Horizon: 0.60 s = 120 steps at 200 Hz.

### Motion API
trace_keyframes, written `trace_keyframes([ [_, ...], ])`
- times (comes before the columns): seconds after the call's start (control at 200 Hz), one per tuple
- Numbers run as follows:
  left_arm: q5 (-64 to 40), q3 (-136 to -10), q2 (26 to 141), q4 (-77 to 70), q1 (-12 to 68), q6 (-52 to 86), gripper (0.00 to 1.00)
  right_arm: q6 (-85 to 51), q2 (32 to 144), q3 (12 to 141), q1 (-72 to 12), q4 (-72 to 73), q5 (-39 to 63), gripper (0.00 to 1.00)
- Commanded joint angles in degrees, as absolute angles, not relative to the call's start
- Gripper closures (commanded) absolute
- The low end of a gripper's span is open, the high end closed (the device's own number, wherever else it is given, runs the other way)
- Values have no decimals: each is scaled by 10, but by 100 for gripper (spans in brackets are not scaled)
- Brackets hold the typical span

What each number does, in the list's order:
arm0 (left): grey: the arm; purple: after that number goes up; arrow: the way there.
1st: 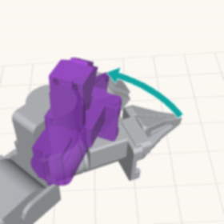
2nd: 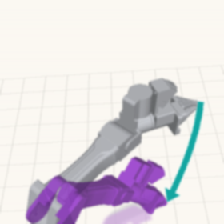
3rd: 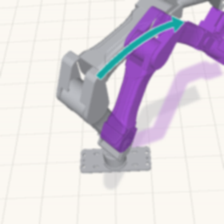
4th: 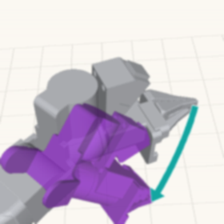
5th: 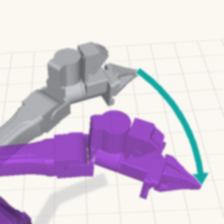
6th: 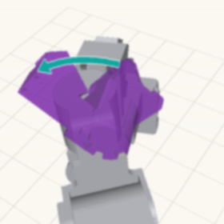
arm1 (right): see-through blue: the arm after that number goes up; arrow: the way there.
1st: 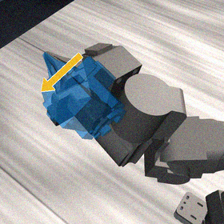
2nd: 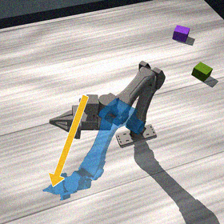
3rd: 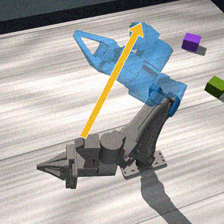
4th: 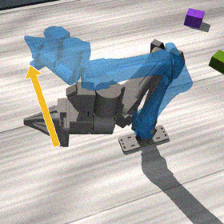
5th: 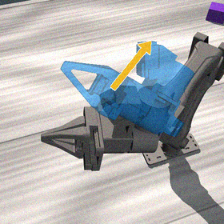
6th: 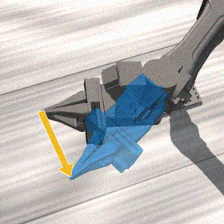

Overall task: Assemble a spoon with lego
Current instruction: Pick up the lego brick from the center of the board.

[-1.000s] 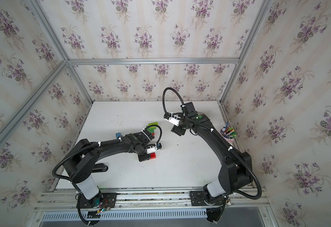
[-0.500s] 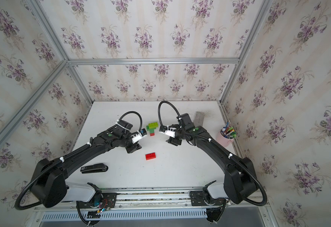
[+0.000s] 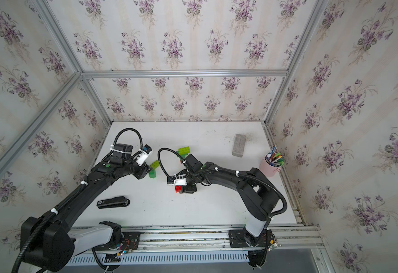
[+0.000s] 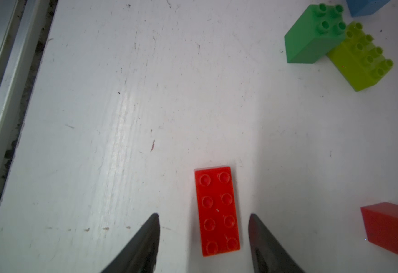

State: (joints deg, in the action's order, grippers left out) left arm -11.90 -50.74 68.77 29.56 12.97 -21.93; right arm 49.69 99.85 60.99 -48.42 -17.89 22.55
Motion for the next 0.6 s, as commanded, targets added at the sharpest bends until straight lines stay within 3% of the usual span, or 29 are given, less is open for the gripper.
trace_keyframes([
  [0.0,-123,-503,686,290,127,-216,48,489,1022,626,-487,-171,233,43],
  [0.595,-129,-498,693,290,127,-218,48,487,1073,642,-487,-169,214,44],
])
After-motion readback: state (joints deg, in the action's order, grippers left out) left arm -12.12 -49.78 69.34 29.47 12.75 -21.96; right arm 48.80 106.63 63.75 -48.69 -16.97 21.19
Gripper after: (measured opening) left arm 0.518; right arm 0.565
